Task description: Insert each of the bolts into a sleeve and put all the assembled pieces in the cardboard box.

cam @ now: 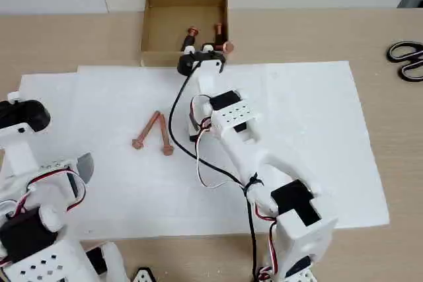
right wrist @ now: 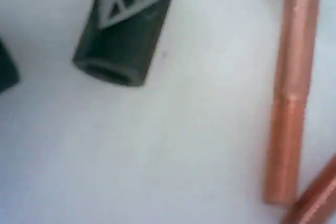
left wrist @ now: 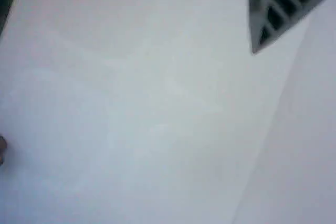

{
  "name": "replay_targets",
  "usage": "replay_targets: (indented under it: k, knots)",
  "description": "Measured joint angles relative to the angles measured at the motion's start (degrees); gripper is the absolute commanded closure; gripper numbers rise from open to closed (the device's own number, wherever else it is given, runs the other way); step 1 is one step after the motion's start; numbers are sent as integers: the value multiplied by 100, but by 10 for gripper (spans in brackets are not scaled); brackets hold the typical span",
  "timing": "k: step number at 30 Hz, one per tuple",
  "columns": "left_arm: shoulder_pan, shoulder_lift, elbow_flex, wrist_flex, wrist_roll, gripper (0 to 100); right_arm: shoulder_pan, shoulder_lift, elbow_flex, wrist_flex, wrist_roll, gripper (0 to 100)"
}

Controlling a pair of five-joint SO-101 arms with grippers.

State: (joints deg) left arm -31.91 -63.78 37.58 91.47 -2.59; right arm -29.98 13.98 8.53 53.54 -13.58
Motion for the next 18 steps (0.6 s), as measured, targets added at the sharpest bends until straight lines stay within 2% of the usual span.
replay_targets:
  k: [18]
  knots:
    - [0, 0, 0, 0, 0, 712, -114, -545, 0, 176, 0, 842]
